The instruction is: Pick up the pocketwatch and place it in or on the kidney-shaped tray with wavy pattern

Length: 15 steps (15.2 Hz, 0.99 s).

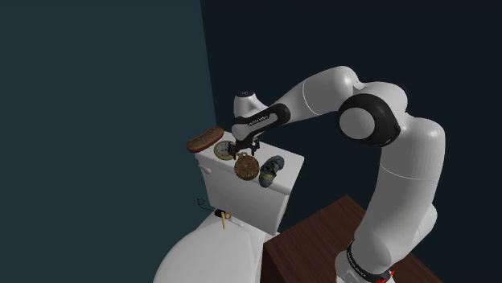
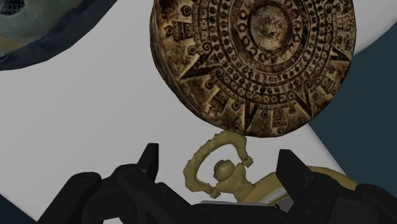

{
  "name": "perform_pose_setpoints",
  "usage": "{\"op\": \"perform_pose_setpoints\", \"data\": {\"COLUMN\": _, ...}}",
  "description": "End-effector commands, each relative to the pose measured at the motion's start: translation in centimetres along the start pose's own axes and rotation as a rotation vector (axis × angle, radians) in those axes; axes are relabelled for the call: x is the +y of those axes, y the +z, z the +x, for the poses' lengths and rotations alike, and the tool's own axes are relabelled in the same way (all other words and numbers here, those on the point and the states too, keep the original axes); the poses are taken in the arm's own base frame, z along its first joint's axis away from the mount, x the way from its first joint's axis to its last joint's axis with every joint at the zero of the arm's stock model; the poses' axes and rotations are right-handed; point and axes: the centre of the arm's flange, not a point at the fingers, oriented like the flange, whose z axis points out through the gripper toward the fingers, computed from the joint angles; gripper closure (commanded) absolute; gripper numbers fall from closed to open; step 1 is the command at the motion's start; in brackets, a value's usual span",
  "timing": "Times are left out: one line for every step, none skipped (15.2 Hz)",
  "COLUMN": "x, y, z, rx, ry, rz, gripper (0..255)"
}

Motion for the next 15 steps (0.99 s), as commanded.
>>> {"op": "perform_pose_setpoints", "data": {"x": -0.05, "y": 0.4, "z": -0.03, "rx": -0.005, "ry": 0.001, "rz": -0.001, "gripper": 0}}
{"op": "perform_pose_setpoints", "data": {"x": -0.05, "y": 0.4, "z": -0.03, "rx": -0.005, "ry": 0.001, "rz": -0.001, "gripper": 0}}
{"op": "perform_pose_setpoints", "data": {"x": -0.05, "y": 0.4, "z": -0.03, "rx": -0.005, "ry": 0.001, "rz": -0.001, "gripper": 0}}
{"op": "perform_pose_setpoints", "data": {"x": -0.05, "y": 0.4, "z": -0.03, "rx": -0.005, "ry": 0.001, "rz": -0.001, "gripper": 0}}
{"op": "perform_pose_setpoints", "data": {"x": -0.01, "y": 0.39, "z": 0.0, "rx": -0.005, "ry": 0.001, "rz": -0.001, "gripper": 255}}
{"op": "perform_pose_setpoints", "data": {"x": 0.02, "y": 0.43, "z": -0.08, "rx": -0.005, "ry": 0.001, "rz": -0.001, "gripper": 255}}
{"op": "perform_pose_setpoints", "data": {"x": -0.01, "y": 0.38, "z": -0.01, "rx": -0.005, "ry": 0.001, "rz": -0.001, "gripper": 255}}
{"op": "perform_pose_setpoints", "data": {"x": -0.26, "y": 0.49, "z": 0.09, "rx": -0.004, "ry": 0.001, "rz": -0.001, "gripper": 255}}
{"op": "perform_pose_setpoints", "data": {"x": -0.46, "y": 0.62, "z": -0.09, "rx": -0.004, "ry": 0.001, "rz": -0.001, "gripper": 255}}
{"op": "perform_pose_setpoints", "data": {"x": -0.44, "y": 0.74, "z": 0.0, "rx": -0.004, "ry": 0.001, "rz": -0.001, "gripper": 255}}
{"op": "perform_pose_setpoints", "data": {"x": -0.42, "y": 0.61, "z": 0.05, "rx": -0.005, "ry": 0.001, "rz": -0.001, "gripper": 255}}
{"op": "perform_pose_setpoints", "data": {"x": -0.36, "y": 0.38, "z": 0.05, "rx": -0.005, "ry": 0.001, "rz": -0.001, "gripper": 255}}
{"op": "perform_pose_setpoints", "data": {"x": -0.44, "y": 0.47, "z": 0.09, "rx": -0.005, "ry": 0.001, "rz": -0.001, "gripper": 255}}
{"op": "perform_pose_setpoints", "data": {"x": -0.04, "y": 0.4, "z": -0.04, "rx": -0.005, "ry": 0.001, "rz": -0.001, "gripper": 255}}
{"op": "perform_pose_setpoints", "data": {"x": -0.06, "y": -0.12, "z": -0.01, "rx": -0.005, "ry": 0.001, "rz": -0.001, "gripper": 255}}
